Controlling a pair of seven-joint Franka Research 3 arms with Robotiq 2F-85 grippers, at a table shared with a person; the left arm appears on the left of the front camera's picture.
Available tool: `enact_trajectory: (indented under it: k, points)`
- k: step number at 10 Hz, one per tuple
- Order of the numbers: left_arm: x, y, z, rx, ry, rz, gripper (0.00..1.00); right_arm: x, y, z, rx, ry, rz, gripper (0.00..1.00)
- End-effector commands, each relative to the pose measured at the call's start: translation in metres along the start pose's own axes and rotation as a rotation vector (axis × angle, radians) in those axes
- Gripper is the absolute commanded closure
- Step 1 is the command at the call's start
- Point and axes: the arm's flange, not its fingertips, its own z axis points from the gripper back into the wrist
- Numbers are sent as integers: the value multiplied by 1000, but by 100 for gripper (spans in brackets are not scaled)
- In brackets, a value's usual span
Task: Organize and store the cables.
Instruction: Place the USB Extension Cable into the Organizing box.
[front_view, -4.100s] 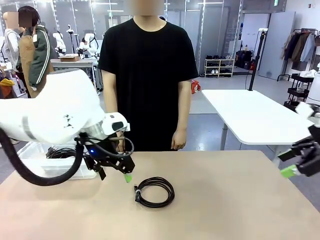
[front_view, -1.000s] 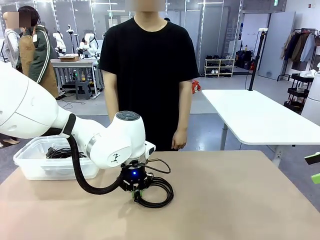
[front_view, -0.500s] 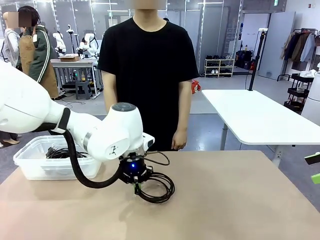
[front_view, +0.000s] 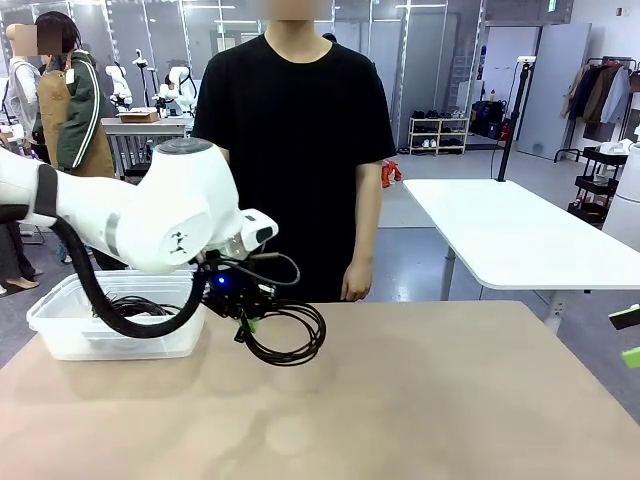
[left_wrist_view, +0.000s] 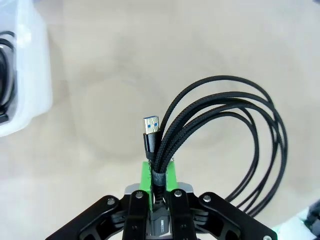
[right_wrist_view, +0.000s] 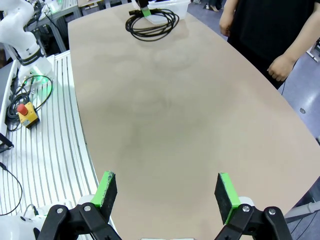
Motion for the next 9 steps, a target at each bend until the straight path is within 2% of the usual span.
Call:
enact_trajectory:
  k: [1, 2, 3, 7, 8, 9]
  points:
    - [-13, 8, 10, -28, -7, -6, 100, 0, -3, 1, -2, -13, 19, 0]
    - [-14, 8, 14, -33, -19, -47, 100, 0, -3, 1, -2, -13, 19, 0]
    - [-3, 5, 8, -2, -10, 1, 100, 0, -3, 1, -2, -13, 19, 0]
    - [-3, 5, 8, -2, -10, 1, 100, 0, -3, 1, -2, -13, 19, 0]
    - [-8, 8, 7, 2, -4, -7, 87, 0, -3, 1, -2, -13, 19, 0]
    - [1, 18, 20, 12, -56, -84, 87, 0, -3, 1, -2, -13, 19, 0]
